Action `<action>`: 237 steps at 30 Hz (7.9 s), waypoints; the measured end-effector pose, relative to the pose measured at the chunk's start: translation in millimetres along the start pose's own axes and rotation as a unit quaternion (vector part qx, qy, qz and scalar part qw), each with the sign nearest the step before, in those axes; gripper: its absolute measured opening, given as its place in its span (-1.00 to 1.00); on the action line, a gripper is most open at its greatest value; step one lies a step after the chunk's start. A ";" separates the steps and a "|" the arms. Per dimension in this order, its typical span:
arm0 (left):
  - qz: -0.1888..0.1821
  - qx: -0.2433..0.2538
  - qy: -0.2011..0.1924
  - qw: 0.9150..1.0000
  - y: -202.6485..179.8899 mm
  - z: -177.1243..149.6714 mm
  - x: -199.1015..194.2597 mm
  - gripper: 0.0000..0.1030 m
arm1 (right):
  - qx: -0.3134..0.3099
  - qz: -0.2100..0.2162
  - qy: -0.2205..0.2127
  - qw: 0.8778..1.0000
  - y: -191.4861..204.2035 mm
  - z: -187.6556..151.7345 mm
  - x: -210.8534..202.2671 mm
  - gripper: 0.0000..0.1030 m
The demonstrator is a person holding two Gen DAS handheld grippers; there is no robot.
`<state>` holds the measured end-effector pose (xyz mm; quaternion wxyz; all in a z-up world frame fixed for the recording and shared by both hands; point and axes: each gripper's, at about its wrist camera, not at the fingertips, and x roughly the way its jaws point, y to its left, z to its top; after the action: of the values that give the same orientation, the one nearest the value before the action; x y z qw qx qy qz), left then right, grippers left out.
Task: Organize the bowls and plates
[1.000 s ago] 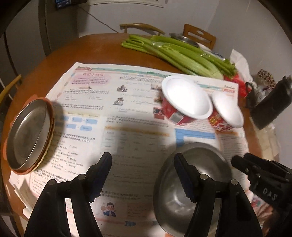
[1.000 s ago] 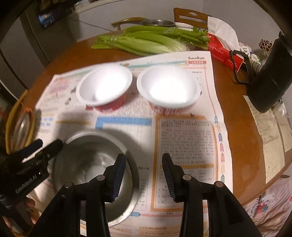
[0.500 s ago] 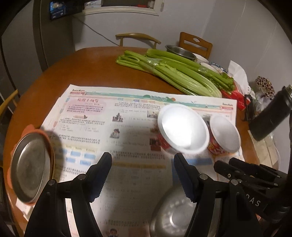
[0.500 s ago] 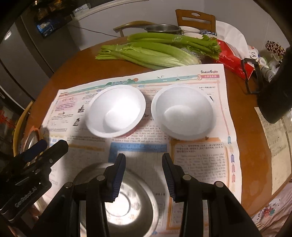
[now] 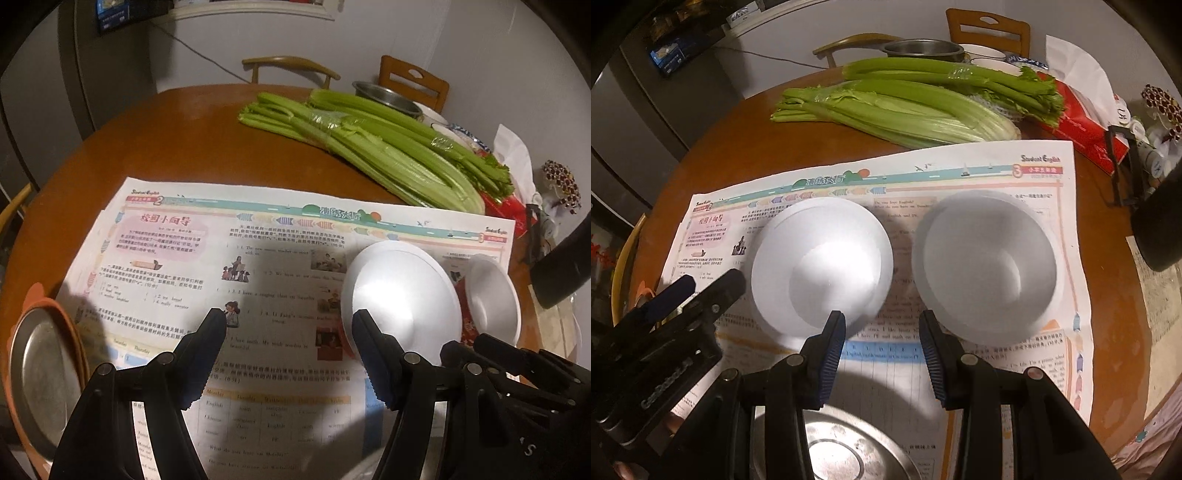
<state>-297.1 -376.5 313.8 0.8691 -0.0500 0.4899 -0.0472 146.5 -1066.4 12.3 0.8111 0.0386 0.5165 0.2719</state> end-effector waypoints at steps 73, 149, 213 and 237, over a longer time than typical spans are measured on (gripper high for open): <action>-0.017 0.061 -0.012 0.998 -35.7 -67.0 -93.1 -0.80 | 0.008 0.036 -0.052 0.998 8.5 -61.8 -73.5 -0.76; -0.067 0.090 0.044 0.993 -100.9 -44.7 -52.0 0.49 | 0.107 -0.006 -0.067 0.992 -110.9 -57.2 -81.6 -0.04; -0.078 0.096 0.061 0.990 -99.3 1.2 -24.7 -0.81 | 0.040 0.057 0.013 0.997 -75.2 3.0 -27.9 -0.76; -0.054 0.091 0.067 0.992 -31.5 -68.5 -93.1 -0.81 | -0.019 0.058 0.013 0.998 7.0 -76.4 -76.2 -0.71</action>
<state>-404.8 -398.3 361.6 0.8314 0.0056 0.5372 -0.1418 53.8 -1113.8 41.5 0.7879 0.0499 0.5183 0.3289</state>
